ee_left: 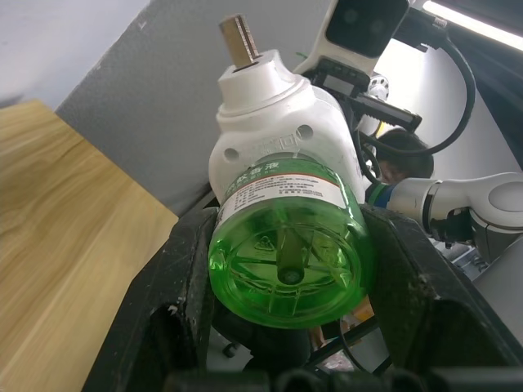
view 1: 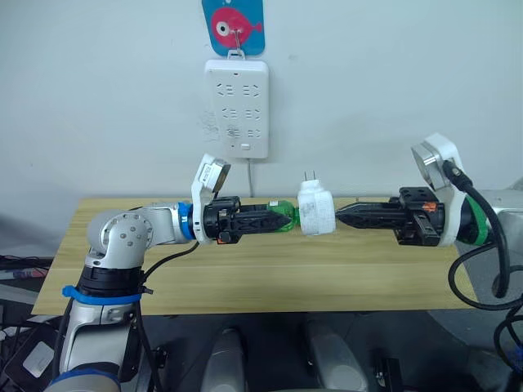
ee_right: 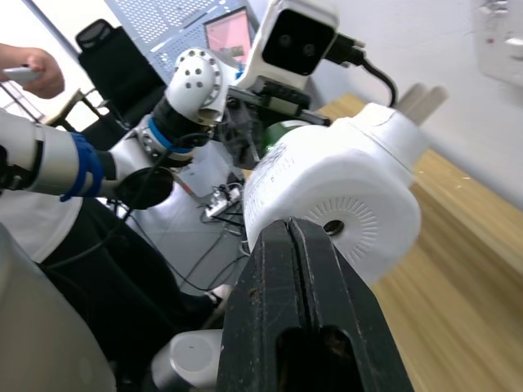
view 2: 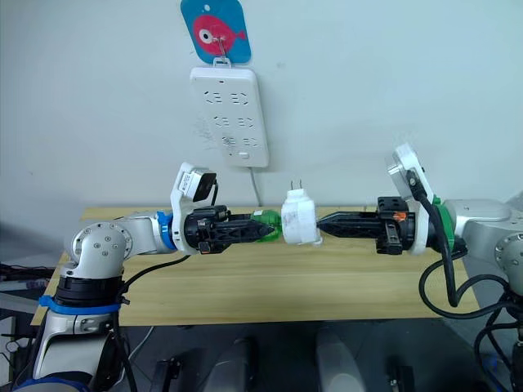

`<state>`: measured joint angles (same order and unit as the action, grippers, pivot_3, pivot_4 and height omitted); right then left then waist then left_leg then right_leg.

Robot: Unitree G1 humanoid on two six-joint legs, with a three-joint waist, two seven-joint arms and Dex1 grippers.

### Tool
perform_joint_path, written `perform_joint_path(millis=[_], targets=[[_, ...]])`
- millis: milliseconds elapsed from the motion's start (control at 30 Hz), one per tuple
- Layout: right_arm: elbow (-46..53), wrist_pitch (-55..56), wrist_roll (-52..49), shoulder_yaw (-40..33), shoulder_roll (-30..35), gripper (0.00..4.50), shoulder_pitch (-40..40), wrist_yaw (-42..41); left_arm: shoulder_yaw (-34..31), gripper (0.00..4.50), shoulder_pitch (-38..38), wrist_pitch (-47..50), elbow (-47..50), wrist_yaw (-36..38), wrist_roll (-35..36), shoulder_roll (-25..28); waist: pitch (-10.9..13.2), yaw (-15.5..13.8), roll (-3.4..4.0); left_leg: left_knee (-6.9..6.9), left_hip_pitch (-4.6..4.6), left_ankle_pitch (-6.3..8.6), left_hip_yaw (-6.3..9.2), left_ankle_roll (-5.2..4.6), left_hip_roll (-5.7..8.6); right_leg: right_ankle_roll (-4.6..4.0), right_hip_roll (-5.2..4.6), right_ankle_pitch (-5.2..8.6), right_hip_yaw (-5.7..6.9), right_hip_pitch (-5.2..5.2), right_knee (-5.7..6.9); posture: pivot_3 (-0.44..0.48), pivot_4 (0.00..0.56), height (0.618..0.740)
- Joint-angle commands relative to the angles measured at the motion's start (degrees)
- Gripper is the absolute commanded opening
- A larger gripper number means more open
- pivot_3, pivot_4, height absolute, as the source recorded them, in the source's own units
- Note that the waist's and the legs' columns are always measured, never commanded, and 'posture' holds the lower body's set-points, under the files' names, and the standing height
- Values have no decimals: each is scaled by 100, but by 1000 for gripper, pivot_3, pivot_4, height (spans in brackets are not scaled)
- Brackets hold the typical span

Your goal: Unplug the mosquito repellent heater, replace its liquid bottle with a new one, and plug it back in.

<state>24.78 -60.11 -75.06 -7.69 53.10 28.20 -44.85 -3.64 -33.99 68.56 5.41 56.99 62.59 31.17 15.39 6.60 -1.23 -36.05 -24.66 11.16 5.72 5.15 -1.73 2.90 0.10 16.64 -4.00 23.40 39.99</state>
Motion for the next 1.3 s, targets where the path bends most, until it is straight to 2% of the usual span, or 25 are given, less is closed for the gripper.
perform_joint_path(millis=[33, 233, 533, 833, 1100, 1300], targets=[[267, -66, -244, -31, -108, 0, 104, 122, -24, 2318, -4, -42, 279, 110, 142, -30, 0, 0, 0, 0, 0, 0, 1, 0, 0, 0, 0, 0, 0, 0, 0, -197, 203, 736], [285, -105, -397, -77, -297, 0, 137, 310, -27, 2318, 39, -48, 328, 82, 136, -59, 0, 1, 0, 0, 0, 0, 1, 0, 0, 0, 0, 0, 0, 0, 1, -195, 202, 736], [19, -64, 59, -271, 129, 0, 14, -157, -16, 2318, 89, 47, 415, 271, 195, 73, 0, -1, 1, 0, 0, 0, 1, 0, 0, 0, 0, 0, 1, 0, 0, -198, 200, 736], [-379, -31, 273, -445, 195, 0, 214, -211, -31, 2318, 66, 136, 362, 301, 216, 27, 0, 4, 1, -1, 0, 0, -1, 0, 0, 0, 0, 0, 0, 0, 1, -203, 205, 736], [-744, 183, 861, 181, -495, 0, 1286, -326, 28, 2318, 20, 228, 393, 360, 271, -8, 0, 87, 1, 1, 1, 0, 1, 0, -1, 0, 1, 0, 1, 0, 1, -208, 206, 736], [-677, 148, 1068, 602, -888, 0, 1413, -579, 36, 2318, -5, 218, 392, 335, 306, -68, 0, 108, 1, 1, -2, 0, 5, 0, 2, -1, -3, 0, 5, 0, 1, -203, 204, 736]])
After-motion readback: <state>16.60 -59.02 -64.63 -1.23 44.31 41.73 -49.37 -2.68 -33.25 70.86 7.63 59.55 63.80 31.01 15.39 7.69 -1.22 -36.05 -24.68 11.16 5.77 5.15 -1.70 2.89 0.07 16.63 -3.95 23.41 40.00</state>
